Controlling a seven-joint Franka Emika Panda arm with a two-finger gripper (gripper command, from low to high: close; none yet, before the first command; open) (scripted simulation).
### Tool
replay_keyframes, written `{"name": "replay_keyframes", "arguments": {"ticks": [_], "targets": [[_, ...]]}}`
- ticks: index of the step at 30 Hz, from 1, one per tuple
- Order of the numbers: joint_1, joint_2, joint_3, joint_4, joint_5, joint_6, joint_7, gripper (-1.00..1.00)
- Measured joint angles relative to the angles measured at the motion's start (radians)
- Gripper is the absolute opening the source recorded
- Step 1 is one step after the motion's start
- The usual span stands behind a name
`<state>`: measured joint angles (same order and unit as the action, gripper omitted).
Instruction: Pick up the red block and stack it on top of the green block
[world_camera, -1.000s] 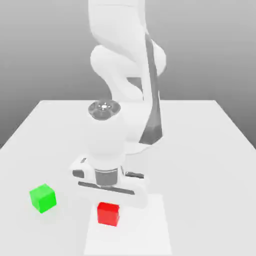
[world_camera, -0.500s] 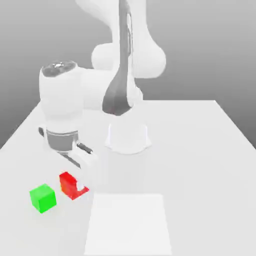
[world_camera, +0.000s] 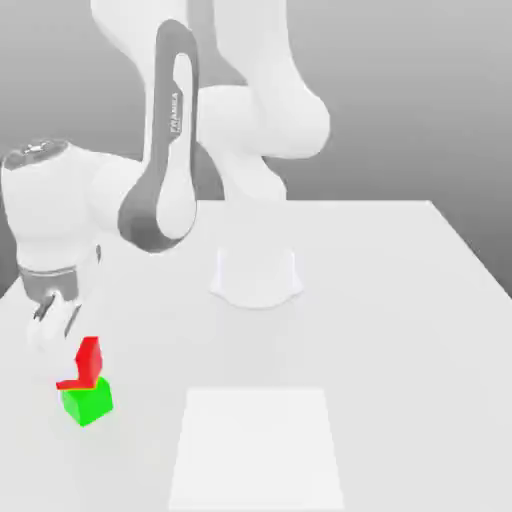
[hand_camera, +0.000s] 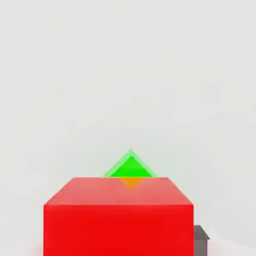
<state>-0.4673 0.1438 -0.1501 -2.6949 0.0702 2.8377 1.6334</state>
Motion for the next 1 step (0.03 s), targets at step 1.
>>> {"name": "replay_keyframes", "arguments": {"ticks": [1], "targets": [[0.000, 0.000, 0.000, 0.000, 0.000, 0.000, 0.000, 1.00]]}}
